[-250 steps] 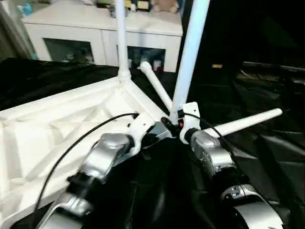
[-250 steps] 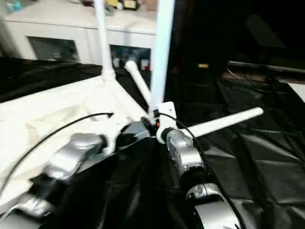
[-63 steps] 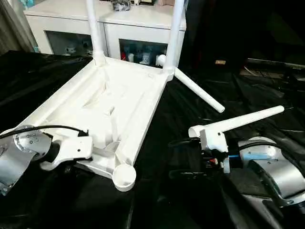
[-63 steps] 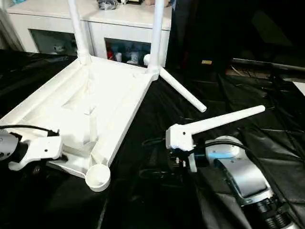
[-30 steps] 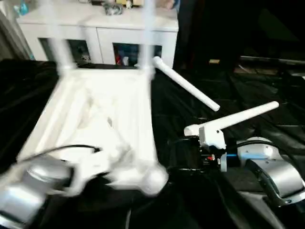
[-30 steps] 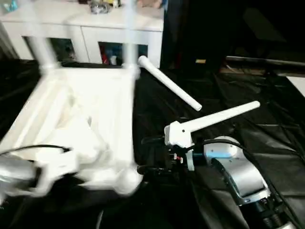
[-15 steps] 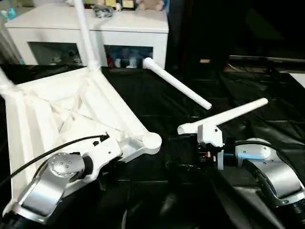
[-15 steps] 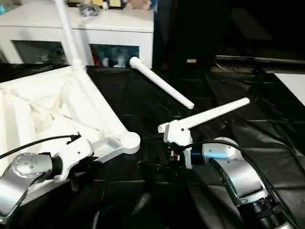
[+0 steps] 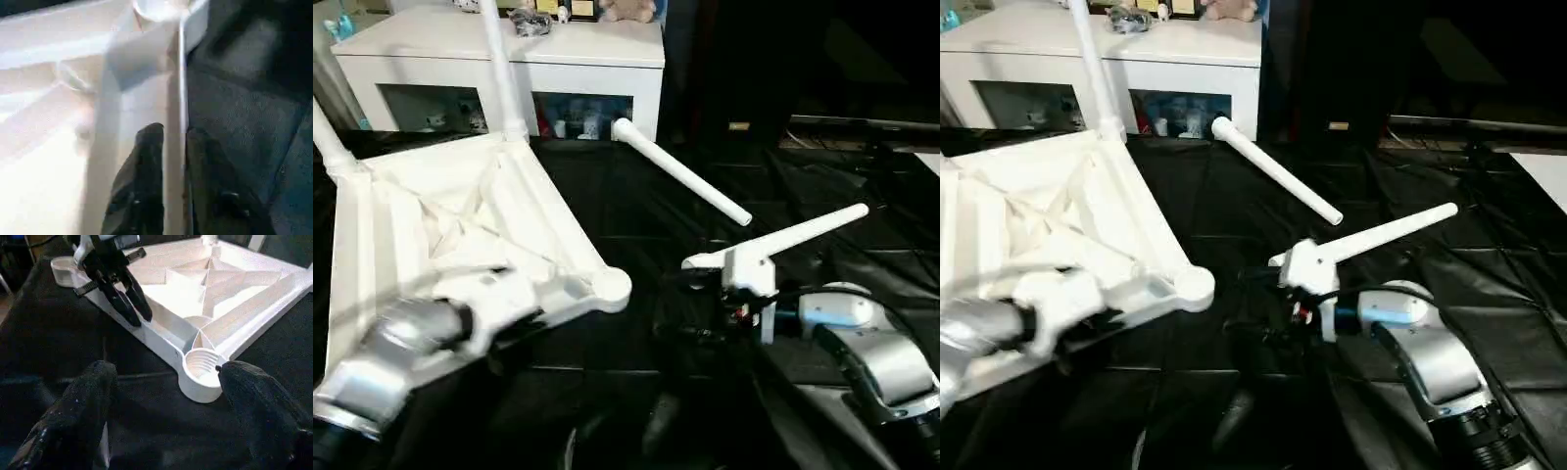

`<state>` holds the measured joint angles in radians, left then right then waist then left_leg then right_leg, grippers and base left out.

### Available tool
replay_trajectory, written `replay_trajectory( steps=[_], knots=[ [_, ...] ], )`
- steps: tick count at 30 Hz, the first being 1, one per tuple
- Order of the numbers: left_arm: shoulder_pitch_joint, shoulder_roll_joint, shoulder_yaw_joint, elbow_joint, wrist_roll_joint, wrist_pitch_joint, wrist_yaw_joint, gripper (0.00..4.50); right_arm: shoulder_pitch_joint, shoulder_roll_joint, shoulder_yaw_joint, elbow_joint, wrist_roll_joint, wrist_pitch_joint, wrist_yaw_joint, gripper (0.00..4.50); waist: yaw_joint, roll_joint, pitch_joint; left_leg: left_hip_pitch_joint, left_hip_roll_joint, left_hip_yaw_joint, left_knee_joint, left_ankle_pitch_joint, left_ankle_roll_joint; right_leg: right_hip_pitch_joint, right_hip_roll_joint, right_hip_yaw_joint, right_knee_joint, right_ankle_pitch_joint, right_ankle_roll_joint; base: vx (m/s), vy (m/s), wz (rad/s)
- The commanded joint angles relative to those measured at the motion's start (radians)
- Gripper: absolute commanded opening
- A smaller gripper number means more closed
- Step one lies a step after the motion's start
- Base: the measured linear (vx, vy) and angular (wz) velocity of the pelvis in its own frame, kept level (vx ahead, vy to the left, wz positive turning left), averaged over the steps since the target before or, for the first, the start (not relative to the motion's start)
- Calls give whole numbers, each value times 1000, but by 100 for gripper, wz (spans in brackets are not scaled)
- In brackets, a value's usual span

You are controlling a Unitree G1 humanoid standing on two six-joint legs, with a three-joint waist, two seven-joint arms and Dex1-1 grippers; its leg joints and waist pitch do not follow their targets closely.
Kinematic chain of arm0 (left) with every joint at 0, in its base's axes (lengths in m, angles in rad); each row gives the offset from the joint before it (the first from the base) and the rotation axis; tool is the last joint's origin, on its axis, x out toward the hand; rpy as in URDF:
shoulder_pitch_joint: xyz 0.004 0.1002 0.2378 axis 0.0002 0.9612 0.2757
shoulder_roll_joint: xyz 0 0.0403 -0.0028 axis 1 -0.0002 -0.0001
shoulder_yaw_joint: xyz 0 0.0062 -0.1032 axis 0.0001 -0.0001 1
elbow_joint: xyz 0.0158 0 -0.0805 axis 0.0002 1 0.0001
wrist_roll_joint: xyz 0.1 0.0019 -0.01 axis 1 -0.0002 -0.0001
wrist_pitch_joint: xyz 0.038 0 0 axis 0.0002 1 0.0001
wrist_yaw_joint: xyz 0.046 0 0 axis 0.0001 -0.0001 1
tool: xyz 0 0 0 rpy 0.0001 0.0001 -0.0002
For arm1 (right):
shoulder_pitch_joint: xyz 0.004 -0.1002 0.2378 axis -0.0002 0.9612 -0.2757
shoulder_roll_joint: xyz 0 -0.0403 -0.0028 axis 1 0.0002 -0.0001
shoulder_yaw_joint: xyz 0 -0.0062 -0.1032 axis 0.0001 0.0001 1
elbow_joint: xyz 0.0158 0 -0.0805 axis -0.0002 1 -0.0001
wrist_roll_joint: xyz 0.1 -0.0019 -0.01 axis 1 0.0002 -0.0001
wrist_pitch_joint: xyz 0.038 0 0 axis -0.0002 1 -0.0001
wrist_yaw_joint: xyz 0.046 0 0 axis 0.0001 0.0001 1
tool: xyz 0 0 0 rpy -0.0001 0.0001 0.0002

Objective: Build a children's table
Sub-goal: Rotate table base, then pick table leg

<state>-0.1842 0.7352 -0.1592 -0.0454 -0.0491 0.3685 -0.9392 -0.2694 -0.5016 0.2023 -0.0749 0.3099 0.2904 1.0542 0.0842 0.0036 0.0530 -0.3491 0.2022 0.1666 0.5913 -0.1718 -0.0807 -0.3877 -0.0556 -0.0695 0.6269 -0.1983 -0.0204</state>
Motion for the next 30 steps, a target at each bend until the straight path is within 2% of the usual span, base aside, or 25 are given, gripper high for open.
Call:
replay_trajectory(
  steps=[1, 4, 5, 7, 9, 11, 13, 14, 15, 16, 17, 18, 19, 20, 21, 23, 24, 25, 27, 28, 29, 30],
  knots=[
    [-14, 12, 54, -42, -44, 22, -15, 108, -20, 11, -27, 7, 18, -4, -11, 375, 0, 4, -52, 11, 20, -12, -68, -343, 12, 24, -70, 47, -106, -435, -120, 0, 0, 0],
    [-12, 29, 124, -116, -137, 59, -58, 134, -60, 44, -64, 50, 28, 26, -72, 375, 2, -2, -52, 9, 21, -11, -70, -332, 8, 25, -71, 48, -102, -423, -131, 0, 0, 0],
    [-12, 32, 134, -126, -154, 59, -65, 136, -71, 50, -71, 65, 30, 35, -84, 393, 3, -2, -52, 10, 19, -12, -69, -329, 6, 25, -72, 47, -99, -423, -133, 0, 0, 0],
    [-13, 30, 183, -169, -229, 103, -80, 144, -125, 84, -96, 152, -12, 34, -183, 404, 2, -6, -52, 10, 19, -9, -68, -312, 0, 23, -73, 49, -97, -419, -137, 0, 0, 0],
    [-24, 1, 222, -181, -278, 141, -61, 179, -164, 107, -118, 218, -39, 11, -255, 429, 0, -4, -54, 9, 17, -8, -68, -301, -11, 24, -71, 49, -92, -395, -147, 0, 0, 0],
    [-35, -26, 245, -179, -299, 149, -35, 179, -189, 118, -128, 257, -57, 6, -305, 446, 1, -6, -55, 13, 18, -4, -66, -301, -17, 21, -69, 50, -92, -370, -150, 0, 0, 0],
    [-49, -55, 259, -168, -292, 146, 10, 179, -210, 127, -138, 290, -72, 7, -349, 446, 2, -9, -57, 11, 18, -1, -65, -278, -14, 25, -67, 53, -88, -334, -153, 0, 0, 0],
    [-77, -113, 274, -131, -262, 124, 106, 179, -246, 146, -154, 346, -89, 23, -422, 446, 0, -21, -57, 8, 17, -1, -65, -271, -12, 27, -66, 51, -89, -329, -151, 0, 0, 0],
    [-103, -169, 283, -92, -221, 113, 218, 179, -285, 162, -151, 398, -109, 37, -466, 446, 0, -18, -56, 8, 15, 1, -63, -261, -17, 28, -66, 51, -88, -334, -152, 0, 0, 0],
    [-103, -181, 282, -88, -217, 127, 239, 179, -299, 161, -129, 416, -130, 45, -466, 446, 0, -21, -59, 11, 15, 1, -60, -258, -20, 28, -67, 52, -89, -339, -147, 0, 0, 0],
    [-100, -183, 280, -89, -215, 129, 242, 179, -303, 159, -119, 423, -139, 45, -464, 446, 0, -21, -60, 6, 16, -1, -61, -249, -20, 33, -69, 51, -85, -329, -146, 0, 0, 0],
    [-77, -189, 258, -112, -214, 138, 241, 179, -334, 150, -55, 476, -201, 32, -447, 446, -2, -29, -60, -3, 18, -3, -64, -226, -18, 39, -68, 50, -82, -310, -132, 0, 0, 0],
    [-66, -192, 248, -125, -216, 142, 238, 179, -351, 151, -36, 508, -225, 23, -454, 446, -7, -29, -60, -5, 17, -3, -65, -221, -17, 38, -69, 50, -82, -305, -131, 0, 0, 0],
    [-52, -199, 235, -147, -219, 147, 235, 179, -379, 158, -17, 564, -253, 4, -464, 446, -10, -40, -61, -5, 18, -1, -63, -216, -15, 37, -69, 50, -82, -298, -132, 0, 0, 0],
    [-39, -206, 223, -171, -220, 159, 239, 179, -412, 170, -4, 629, -272, -14, -473, 446, -11, -39, -64, -4, 21, -3, -63, -207, -17, 36, -74, 50, -73, -277, -152, 0, 0, 0],
    [-34, -209, 217, -181, -217, 164, 243, 179, -428, 178, -2, 660, -277, -19, -477, 446, -11, -39, -72, -4, 22, 0, -57, -170, -14, 37, -70, 53, -67, -184, -172, 0, 0, 0],
    [-29, -214, 201, -195, -207, 172, 250, 179, -453, 184, -1, 712, -284, -22, -486, 446, -8, -43, -75, -10, 22, 1, -55, -106, 2, 38, -66, 52, -53, -57, -191, 0, 0, 0],
    [-23, -219, 186, -209, -197, 178, 258, 179, -475, 187, 5, 761, -298, -32, -496, 446, -12, -43, -75, -11, 24, 1, -54, -103, 4, 35, -65, 50, -50, -36, -203, 0, 0, 0],
    [-7, -217, 173, -226, -192, 179, 262, 179, -499, 194, 17, 813, -322, -45, -512, 446, -11, -45, -72, -11, 24, 3, -53, -115, 5, 37, -67, 51, -51, -29, -216, 0, 0, 0],
    [2, -215, 165, -230, -202, 174, 249, 179, -506, 195, 20, 835, -325, -45, -504, 446, -8, -42, -68, -10, 23, 4, -54, -132, 2, 36, -66, 52, -54, -48, -214, 0, 0, 0],
    [4, -213, 159, -229, -200, 170, 245, 179, -507, 194, 23, 843, -325, -40, -495, 446, -7, -45, -67, -10, 23, 5, -54, -141, 0, 37, -67, 52, -55, -61, -212, 0, 0, 0],
    [9, -205, 143, -223, -195, 161, 238, 179, -511, 191, 34, 869, -330, -34, -464, 446, -1, -44, -64, -9, 23, 5, -56, -173, -6, 36, -68, 53, -61, -111, -198, 0, 0, 0]
  ],
)
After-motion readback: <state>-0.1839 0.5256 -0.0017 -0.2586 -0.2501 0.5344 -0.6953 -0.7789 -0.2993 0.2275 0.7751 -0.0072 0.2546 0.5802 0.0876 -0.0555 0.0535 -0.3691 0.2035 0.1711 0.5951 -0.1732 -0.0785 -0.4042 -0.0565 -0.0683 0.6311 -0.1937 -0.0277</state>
